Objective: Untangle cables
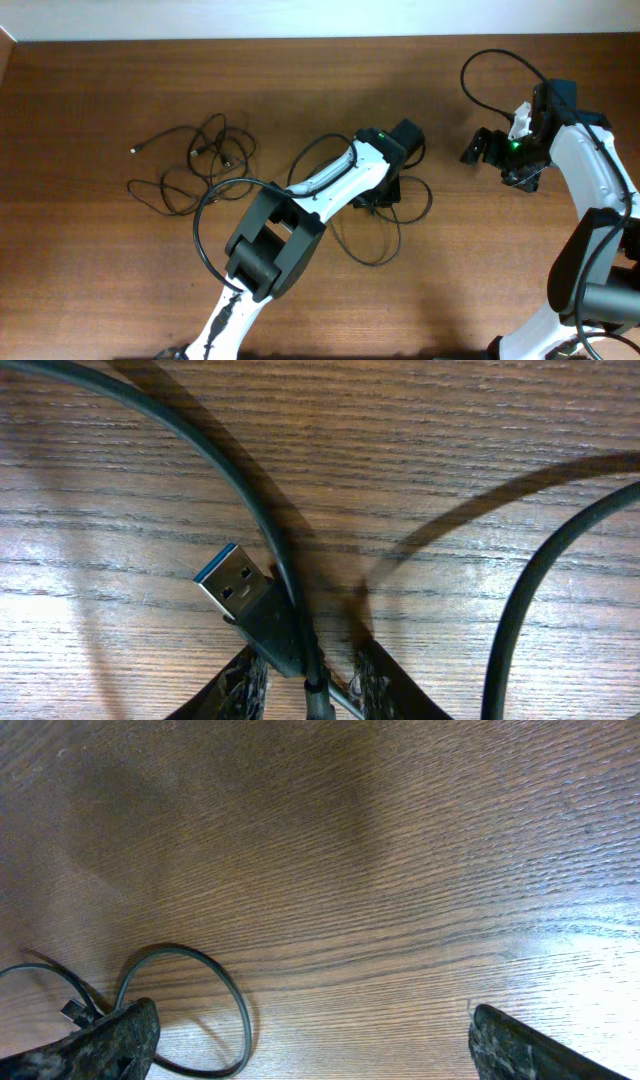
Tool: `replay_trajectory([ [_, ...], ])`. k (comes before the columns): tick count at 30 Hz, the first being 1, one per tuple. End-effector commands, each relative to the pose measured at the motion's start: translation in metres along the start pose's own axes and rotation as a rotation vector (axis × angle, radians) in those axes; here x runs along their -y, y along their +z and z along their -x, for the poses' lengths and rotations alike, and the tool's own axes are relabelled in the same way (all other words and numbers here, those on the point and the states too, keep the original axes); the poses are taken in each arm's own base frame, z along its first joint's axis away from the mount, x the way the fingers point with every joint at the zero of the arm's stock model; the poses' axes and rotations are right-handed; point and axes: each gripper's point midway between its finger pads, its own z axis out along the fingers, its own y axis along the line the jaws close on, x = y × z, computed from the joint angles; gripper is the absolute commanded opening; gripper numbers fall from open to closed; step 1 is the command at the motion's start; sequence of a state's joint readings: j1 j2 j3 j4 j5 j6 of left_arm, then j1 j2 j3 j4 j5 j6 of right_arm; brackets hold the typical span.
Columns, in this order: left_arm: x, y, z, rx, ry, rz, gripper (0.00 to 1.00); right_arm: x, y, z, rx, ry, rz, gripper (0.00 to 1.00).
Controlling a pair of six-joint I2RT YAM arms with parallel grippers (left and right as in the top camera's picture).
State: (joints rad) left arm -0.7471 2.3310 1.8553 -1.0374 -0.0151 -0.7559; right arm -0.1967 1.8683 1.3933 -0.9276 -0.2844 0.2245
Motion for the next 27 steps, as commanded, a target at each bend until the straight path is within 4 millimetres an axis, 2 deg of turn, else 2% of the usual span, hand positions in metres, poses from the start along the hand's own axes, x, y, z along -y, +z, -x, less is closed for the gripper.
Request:
replay_trajectory([
  [1,-0.006,0.028,-0.008,-0.044,-0.002,0.042,0.28,0.002,0.002,0.000,-0.004,-0.006,-0.010,0.99],
  [4,-0.003,0.028,-0.006,-0.033,-0.002,0.032,0.28,0.002,0.002,0.000,-0.004,-0.006,-0.010,0.98],
  [6,-0.004,0.029,-0.002,-0.016,-0.002,0.038,0.46,0.002,0.002,-0.001,-0.004,-0.005,-0.010,0.98],
  [8,-0.006,0.028,0.005,0.018,-0.004,0.053,0.47,0.002,0.002,-0.001,-0.004,-0.006,-0.010,0.98],
  [9,-0.005,0.028,0.006,0.025,-0.004,0.050,0.45,0.002,0.002,-0.001,-0.004,-0.005,-0.010,0.98],
  [13,-0.003,0.028,0.009,0.035,-0.004,0.041,0.27,0.002,0.002,-0.001,-0.004,-0.005,-0.010,0.98],
  [15,-0.003,0.029,0.008,0.032,-0.004,0.042,0.11,0.002,0.002,0.000,-0.004,-0.006,-0.010,0.98],
  [18,-0.003,0.028,0.009,0.035,0.001,0.039,0.10,0.002,0.002,-0.001,-0.004,-0.005,-0.010,0.98],
  [20,0.002,0.023,0.014,0.049,0.067,0.027,0.17,0.002,0.002,-0.001,-0.004,-0.005,-0.010,0.98],
  [22,0.008,0.014,0.019,0.060,0.129,0.008,0.30,0.002,0.002,0.000,-0.004,-0.006,-0.010,0.98],
  [23,0.012,0.011,0.020,0.056,0.153,-0.009,0.39,0.002,0.002,-0.001,-0.004,-0.005,-0.010,0.98],
  [24,0.011,0.009,0.019,0.049,0.160,-0.005,0.54,0.002,0.002,-0.001,-0.004,-0.005,-0.010,0.98],
  [25,0.006,0.008,0.020,0.038,0.152,0.005,0.59,0.002,0.002,-0.001,-0.004,-0.005,-0.010,0.98],
  [27,-0.007,0.001,0.025,0.019,0.126,0.021,0.61,0.002,0.002,0.000,-0.004,-0.006,-0.010,0.98],
])
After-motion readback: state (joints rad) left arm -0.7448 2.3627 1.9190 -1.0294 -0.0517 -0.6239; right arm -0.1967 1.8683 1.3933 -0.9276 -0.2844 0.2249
